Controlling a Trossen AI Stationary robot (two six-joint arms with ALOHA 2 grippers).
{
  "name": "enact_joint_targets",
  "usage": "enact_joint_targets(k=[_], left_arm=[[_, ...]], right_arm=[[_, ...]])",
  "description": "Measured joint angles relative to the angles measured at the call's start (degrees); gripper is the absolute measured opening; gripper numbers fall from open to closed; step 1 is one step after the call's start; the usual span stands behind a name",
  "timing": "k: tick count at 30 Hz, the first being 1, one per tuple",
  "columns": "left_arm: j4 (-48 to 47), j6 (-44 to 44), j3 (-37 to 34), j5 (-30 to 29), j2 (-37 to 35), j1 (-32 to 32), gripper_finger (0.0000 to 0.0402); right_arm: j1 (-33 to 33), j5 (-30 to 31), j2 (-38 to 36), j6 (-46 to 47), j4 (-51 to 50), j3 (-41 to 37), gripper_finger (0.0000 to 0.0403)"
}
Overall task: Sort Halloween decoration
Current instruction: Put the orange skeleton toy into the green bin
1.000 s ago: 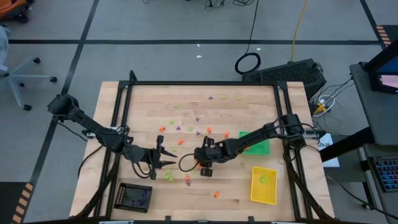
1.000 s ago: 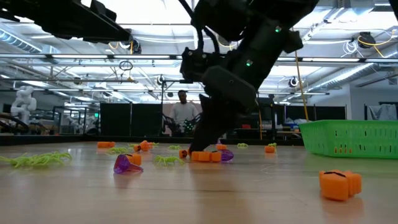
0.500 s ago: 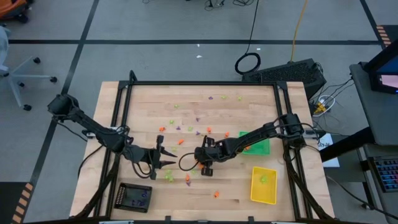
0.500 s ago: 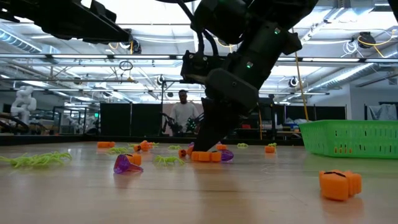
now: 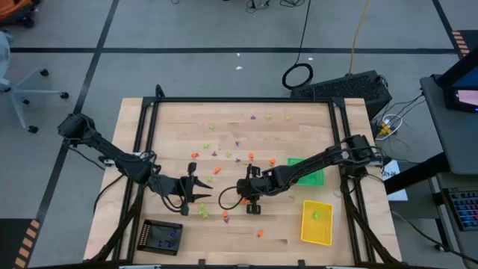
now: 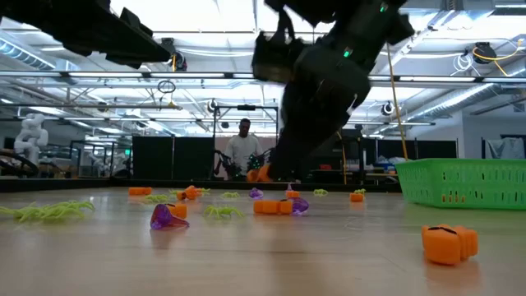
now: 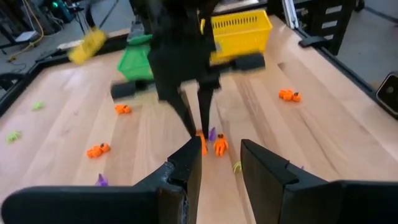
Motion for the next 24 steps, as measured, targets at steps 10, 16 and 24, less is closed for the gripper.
enact_joint_targets(k=[10, 16, 24], left_arm=[[0.7, -0.03, 0.0, -1.26, 0.56, 0.87, 0.0111], [2.68, -0.04, 0.0, -1.33, 0.53, 0.87, 0.0098], [3.08, 0.51, 0.0, -0.86, 0.53, 1.54, 0.0043]], right_arm=[[4.72, 2.38, -12.23, -1.01, -8.25, -1.11, 0.0019], [9.5, 12.02, -18.5, -0.4, -4.47, -7.11, 0.0018], [13.87, 19.75, -21.16, -1.79, 16.41, -17.38, 0.0018]])
